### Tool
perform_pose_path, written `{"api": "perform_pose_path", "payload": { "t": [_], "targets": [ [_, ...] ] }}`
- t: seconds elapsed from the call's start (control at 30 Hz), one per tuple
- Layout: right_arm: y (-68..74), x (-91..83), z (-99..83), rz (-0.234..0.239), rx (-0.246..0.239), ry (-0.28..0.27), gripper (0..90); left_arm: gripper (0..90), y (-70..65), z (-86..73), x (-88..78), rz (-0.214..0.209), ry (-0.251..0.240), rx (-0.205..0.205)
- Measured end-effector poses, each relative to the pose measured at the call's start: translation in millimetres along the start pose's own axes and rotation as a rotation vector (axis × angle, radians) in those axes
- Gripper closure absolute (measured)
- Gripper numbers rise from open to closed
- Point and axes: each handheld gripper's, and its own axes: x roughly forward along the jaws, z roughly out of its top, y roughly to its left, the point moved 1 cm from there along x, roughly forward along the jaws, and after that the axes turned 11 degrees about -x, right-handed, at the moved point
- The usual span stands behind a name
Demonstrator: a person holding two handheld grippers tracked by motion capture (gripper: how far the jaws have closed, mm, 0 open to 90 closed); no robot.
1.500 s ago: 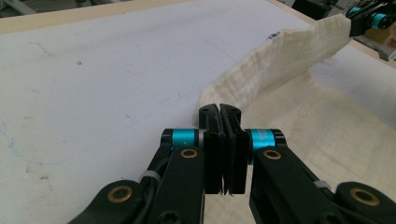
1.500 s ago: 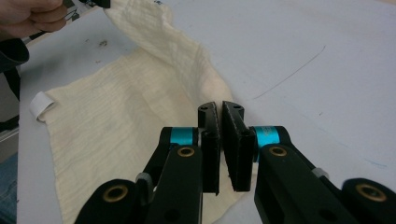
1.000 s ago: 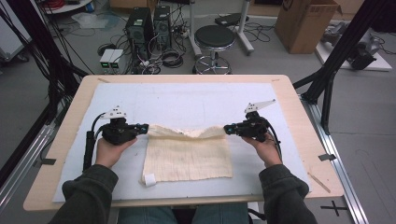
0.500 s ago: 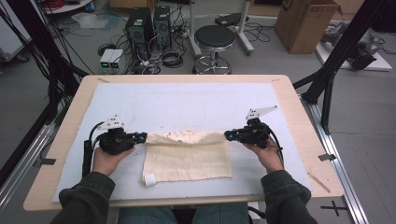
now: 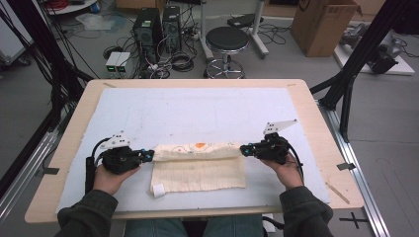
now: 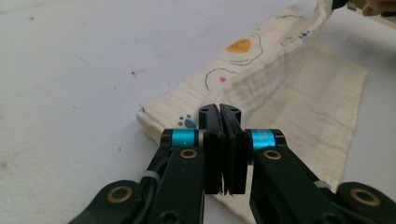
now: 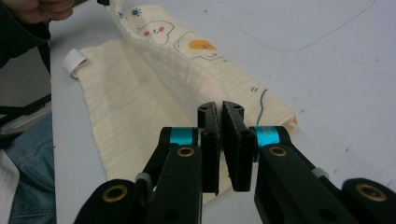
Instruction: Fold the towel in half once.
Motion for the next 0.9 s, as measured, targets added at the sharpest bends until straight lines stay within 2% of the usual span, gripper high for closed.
{"api": "perform_pose_path", "payload": {
  "t": [0.4, 0.73, 0.9],
  "targets": [
    [13.8, -0.8, -6.8, 0.007, -0.021, 0.013, 85.3, 87.4, -8.6, -16.4, -6.0, -0.026, 0.005, 0.003],
    [22.9, -3.1, -12.9, 0.013, -0.024, 0.016, 85.1, 87.2, -15.0, -25.1, -12.1, -0.044, 0.019, 0.012],
    [27.1, -3.5, -14.9, 0.009, -0.042, 0.030, 85.1, 87.2, -16.9, -29.3, -14.9, -0.049, 0.024, 0.014]
  ]
}}
